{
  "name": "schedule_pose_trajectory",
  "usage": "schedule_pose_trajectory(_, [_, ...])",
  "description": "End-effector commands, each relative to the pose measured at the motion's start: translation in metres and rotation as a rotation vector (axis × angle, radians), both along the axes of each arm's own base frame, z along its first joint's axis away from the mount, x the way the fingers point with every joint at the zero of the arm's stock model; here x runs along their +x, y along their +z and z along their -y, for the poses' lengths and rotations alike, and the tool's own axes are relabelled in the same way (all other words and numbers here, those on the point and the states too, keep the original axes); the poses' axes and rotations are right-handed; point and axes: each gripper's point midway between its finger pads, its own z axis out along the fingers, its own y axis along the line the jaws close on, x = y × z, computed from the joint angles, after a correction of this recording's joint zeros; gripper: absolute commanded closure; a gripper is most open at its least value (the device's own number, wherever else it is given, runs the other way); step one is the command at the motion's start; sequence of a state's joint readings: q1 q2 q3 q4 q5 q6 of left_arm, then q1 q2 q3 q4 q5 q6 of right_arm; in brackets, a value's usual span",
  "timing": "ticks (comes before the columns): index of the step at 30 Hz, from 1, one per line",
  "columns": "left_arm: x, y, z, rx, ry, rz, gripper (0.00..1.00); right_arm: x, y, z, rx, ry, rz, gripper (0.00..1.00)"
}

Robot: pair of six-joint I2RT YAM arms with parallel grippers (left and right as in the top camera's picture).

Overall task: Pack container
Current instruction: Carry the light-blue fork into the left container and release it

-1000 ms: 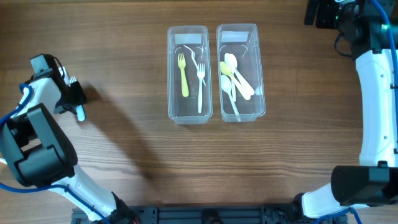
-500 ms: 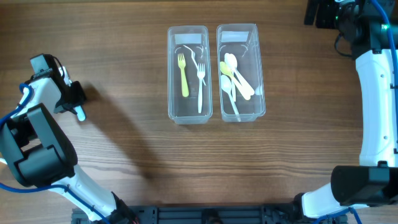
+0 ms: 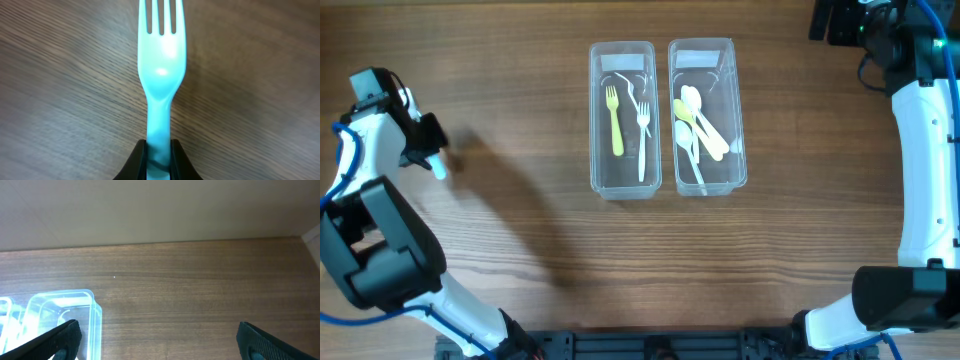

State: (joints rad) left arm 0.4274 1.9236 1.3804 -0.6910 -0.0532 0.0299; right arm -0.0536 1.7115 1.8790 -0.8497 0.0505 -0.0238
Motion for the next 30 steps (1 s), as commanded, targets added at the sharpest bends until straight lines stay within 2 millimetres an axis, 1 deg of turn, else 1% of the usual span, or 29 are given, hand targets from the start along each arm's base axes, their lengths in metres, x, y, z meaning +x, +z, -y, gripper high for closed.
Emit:
schedule_pose_trajectory(1, [0.020,0.050,0.011,-0.014,0.001,0.140,0.96,0.001,-0.004,0.004,-0.012,-0.015,-0.007,0.00])
schedule_pose_trajectory(4, [0.028,0.074,0.034,-0.012,-0.055,0.191,0.96,0.001,-0.004,0.004,-0.012,-0.015,-0.007,0.00])
schedule_pose_trajectory(5, [0.033,0.088,0.049,-0.006,-0.091,0.215,0.96,0.001,-0.004,0.004,-0.012,-0.015,-0.007,0.00])
schedule_pose_trajectory(7, [0.039,0.104,0.069,-0.014,-0.122,0.247,0.96,0.001,-0.004,0.004,-0.012,-0.015,-0.007,0.01])
schedule_pose_trajectory(9, [0.047,0.125,0.107,-0.063,-0.208,0.295,0.96,0.001,-0.004,0.004,-0.012,-0.015,-0.007,0.00])
schedule_pose_trajectory(10, [0.049,0.134,0.123,-0.083,-0.244,0.313,0.96,0.001,-0.004,0.004,-0.012,-0.015,-0.007,0.00])
schedule_pose_trajectory(11, [0.052,0.145,0.141,-0.107,-0.256,0.335,0.96,0.001,-0.004,0.004,-0.013,-0.015,-0.007,0.00])
schedule_pose_trajectory(12, [0.053,0.152,0.154,-0.131,-0.261,0.353,0.96,0.001,-0.004,0.004,-0.012,-0.015,-0.007,0.00])
schedule_pose_trajectory(14, [0.057,0.169,0.192,-0.197,-0.303,0.396,0.96,0.001,-0.004,0.004,-0.012,-0.015,-0.007,0.00])
schedule_pose_trajectory(15, [0.057,0.174,0.210,-0.226,-0.323,0.406,0.96,0.001,-0.004,0.004,-0.012,-0.015,-0.007,0.00])
schedule_pose_trajectory(17, [0.056,0.178,0.234,-0.253,-0.349,0.409,0.96,0.001,-0.004,0.004,-0.012,-0.015,-0.007,0.00])
schedule_pose_trajectory(18, [0.054,0.178,0.254,-0.266,-0.386,0.403,0.96,0.001,-0.004,0.004,-0.012,-0.015,-0.007,0.01])
schedule_pose_trajectory(20, [0.048,0.178,0.285,-0.282,-0.455,0.394,0.96,0.001,-0.004,0.004,-0.012,-0.015,-0.007,0.00])
schedule_pose_trajectory(22, [0.042,0.178,0.310,-0.294,-0.512,0.389,0.96,0.001,-0.004,0.004,-0.012,-0.015,-0.007,0.00])
schedule_pose_trajectory(23, [0.037,0.178,0.328,-0.301,-0.552,0.385,0.96,0.001,-0.004,0.004,-0.013,-0.015,-0.007,0.00])
schedule_pose_trajectory(27, [0.027,0.169,0.361,-0.297,-0.605,0.357,0.96,0.001,-0.004,0.004,-0.012,-0.015,-0.007,0.01])
schedule_pose_trajectory(30, [0.024,0.154,0.379,-0.291,-0.640,0.317,0.96,0.001,-0.004,0.004,-0.012,-0.015,-0.007,0.00])
